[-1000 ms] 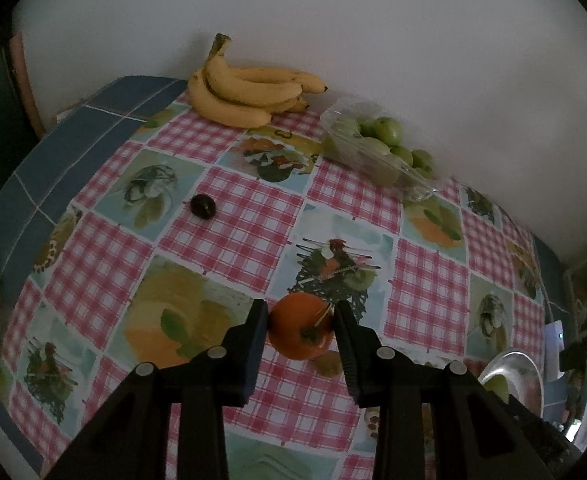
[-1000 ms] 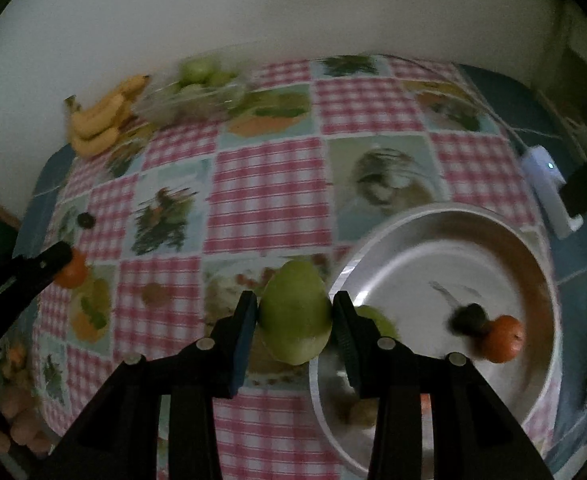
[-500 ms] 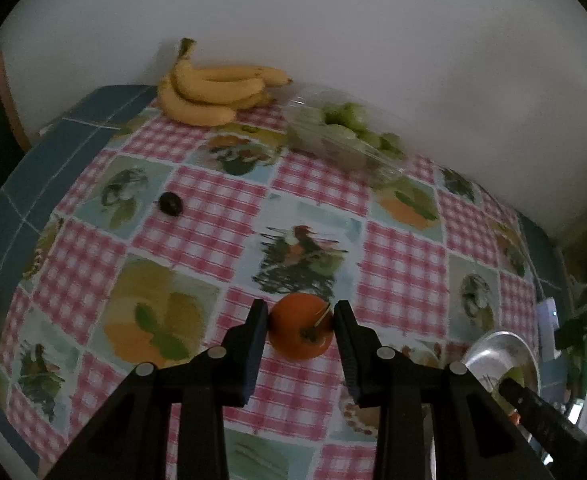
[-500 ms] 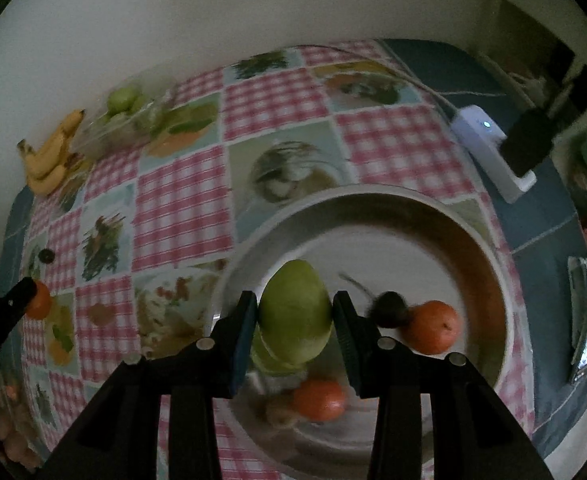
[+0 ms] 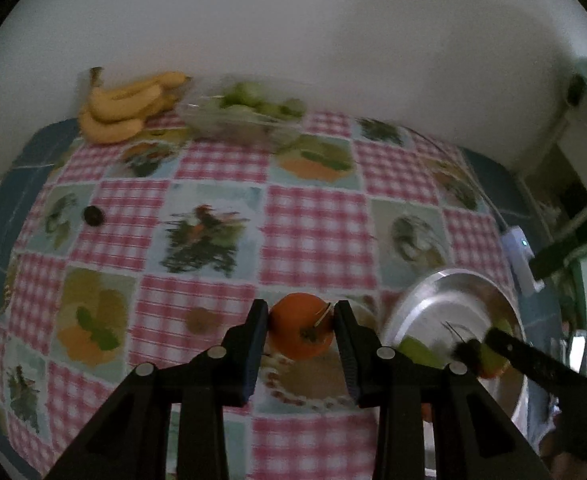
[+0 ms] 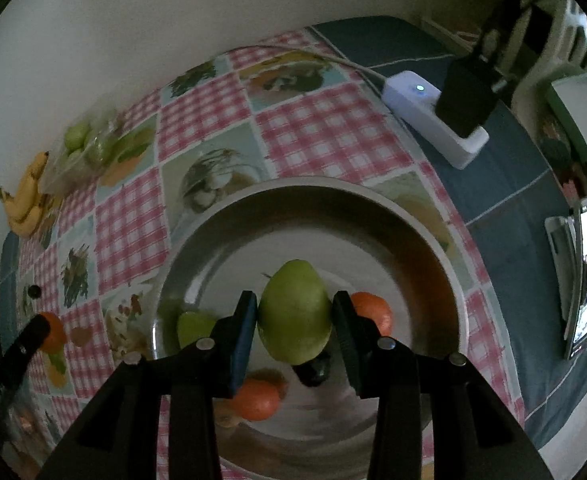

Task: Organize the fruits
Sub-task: 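Carry the green mango and red tomato over the steel bowl with both tools, then lower the mango into the bowl with the right tool while the left tool releases the tomato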

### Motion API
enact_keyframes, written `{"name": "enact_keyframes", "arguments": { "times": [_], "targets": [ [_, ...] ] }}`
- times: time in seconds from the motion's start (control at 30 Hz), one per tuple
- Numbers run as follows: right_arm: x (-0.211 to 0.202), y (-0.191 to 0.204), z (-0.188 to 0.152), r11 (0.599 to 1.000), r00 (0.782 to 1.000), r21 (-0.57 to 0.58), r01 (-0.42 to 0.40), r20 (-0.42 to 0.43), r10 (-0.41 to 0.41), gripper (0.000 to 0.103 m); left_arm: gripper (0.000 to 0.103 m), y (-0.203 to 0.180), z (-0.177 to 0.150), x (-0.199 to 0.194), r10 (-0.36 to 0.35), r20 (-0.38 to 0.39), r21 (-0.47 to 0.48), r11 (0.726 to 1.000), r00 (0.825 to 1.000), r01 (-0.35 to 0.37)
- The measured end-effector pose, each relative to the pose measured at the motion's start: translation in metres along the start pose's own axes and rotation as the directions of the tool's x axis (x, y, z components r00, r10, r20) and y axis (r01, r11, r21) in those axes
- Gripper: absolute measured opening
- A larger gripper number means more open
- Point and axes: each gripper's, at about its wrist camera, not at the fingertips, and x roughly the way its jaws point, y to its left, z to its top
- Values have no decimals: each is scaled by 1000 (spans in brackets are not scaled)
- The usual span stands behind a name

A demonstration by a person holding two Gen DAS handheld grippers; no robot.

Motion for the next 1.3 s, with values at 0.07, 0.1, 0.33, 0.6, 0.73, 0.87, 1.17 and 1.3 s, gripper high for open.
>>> {"name": "enact_keyframes", "arguments": {
  "times": [0.07,0.1,0.33,0.6,0.73,0.87,1.17,1.3],
  "targets": [
    [0,-7,1,1000,1000,21,-1,1,1,41,36,-14,-4,2,-23,-14,31,999,1000,23],
    [-1,-11,2,1000,1000,31,-3,2,3,41,36,-19,-6,2,-28,-17,46,999,999,29],
    [-6,-18,1,998,1000,57,-22,14,22,41,36,-54,-18,4,-83,-47,136,987,995,89],
    [-5,-11,1,997,998,48,-67,14,66,41,36,-85,-40,21,-100,-118,225,966,988,125],
    [1,-7,0,995,995,42,-95,-2,95,41,36,-85,-45,30,-84,-141,224,968,986,115],
    [7,-1,-1,993,993,34,-116,-24,117,41,36,-82,-47,37,-93,-171,199,972,981,126],
    [17,9,-5,991,989,16,-131,-66,132,41,36,-84,-49,40,-84,-184,211,970,979,122],
    [19,15,-6,991,988,-2,-134,-73,133,41,36,-84,-49,40,-88,-187,211,969,978,128]
  ]
}}
